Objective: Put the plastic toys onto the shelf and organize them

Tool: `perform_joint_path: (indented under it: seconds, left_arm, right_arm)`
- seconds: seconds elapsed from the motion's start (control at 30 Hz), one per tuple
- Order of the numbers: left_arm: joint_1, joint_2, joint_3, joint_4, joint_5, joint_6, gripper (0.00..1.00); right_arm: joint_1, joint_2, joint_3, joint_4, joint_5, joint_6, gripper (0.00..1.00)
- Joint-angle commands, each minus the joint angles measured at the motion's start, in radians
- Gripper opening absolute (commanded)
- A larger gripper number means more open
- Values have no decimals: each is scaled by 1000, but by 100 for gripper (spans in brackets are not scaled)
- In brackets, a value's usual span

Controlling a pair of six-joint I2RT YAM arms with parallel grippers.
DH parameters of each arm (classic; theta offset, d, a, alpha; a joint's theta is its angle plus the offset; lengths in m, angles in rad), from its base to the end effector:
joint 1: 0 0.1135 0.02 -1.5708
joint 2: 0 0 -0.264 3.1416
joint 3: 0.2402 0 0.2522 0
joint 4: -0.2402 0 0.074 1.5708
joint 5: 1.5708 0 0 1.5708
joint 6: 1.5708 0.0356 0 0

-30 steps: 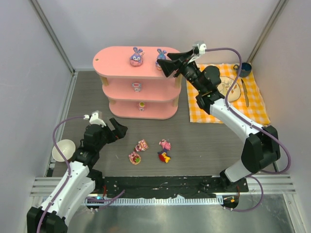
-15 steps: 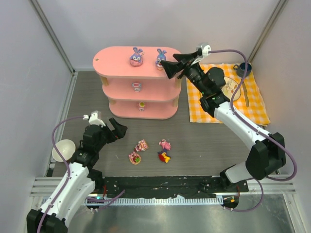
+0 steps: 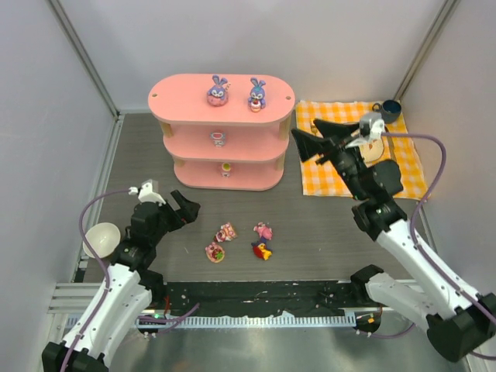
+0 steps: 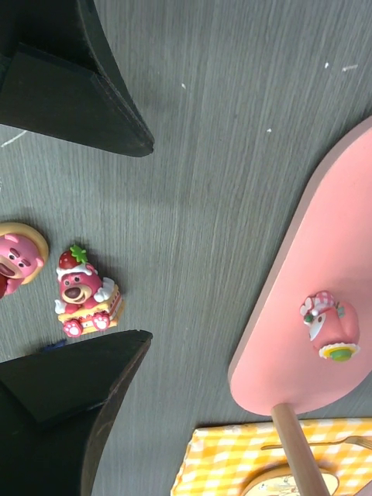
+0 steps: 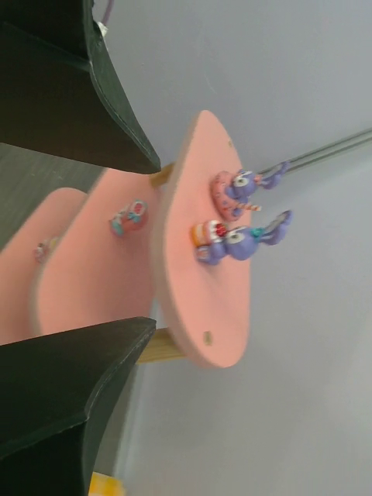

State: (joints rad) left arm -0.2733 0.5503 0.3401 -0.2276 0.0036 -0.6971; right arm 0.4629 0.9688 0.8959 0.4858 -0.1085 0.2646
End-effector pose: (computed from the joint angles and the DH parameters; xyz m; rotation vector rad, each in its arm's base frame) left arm 0.1409 -0.0396 0.2127 -0.4318 2.0184 -0.6156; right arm 0.1946 0.1014 0.4170 -0.2152 1.1692 0.7050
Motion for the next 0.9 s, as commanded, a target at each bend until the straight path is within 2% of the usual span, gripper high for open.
perform_joint_path:
  seconds: [0.0,0.1,0.13,0.2,0.23,0.3,0.33,0.47,0.63,0.73,0.87]
  left_arm:
    - [-3,-32,31,-41,-28,-16,100]
    - [-3,-44,39,-58,-13,-27,100]
    - [-3,-47,42,-70,-10,-28,100]
    - [-3,-55,39,-75,-7,-33,100]
    - [-3,-62,36,-84,-7,-33,100]
    - [-3,-73,34,-104,-7,-39,100]
    - [-3,-79,33,-108,-7,-41,100]
    - [-3,-128,27,-133,-13,-54,100]
    - [-3,-147,28,-159,-10,-61,100]
    - [-3,-147,31,-161,-7,-64,100]
    - [-3,-148,42,-167,-7,-62,100]
  right_arm:
    - [17,-165,-246,-97,78,140,80]
    - [61,-248,-365,-212,98,179,81]
    - [121,-260,-382,-245,113,177,81]
    - [219,-282,-411,-335,252,148,81]
    - [332,-278,-414,-361,300,140,81]
    - [426,-242,-413,-411,412,142,80]
    - [518,-225,-410,-415,438,151,80]
    - [686,-75,-390,-348,532,199,80]
    - [783,221,-287,-286,674,284,80]
    - [792,361,-224,-236,690,309,80]
    - [795,459,-170,-165,667,317,81]
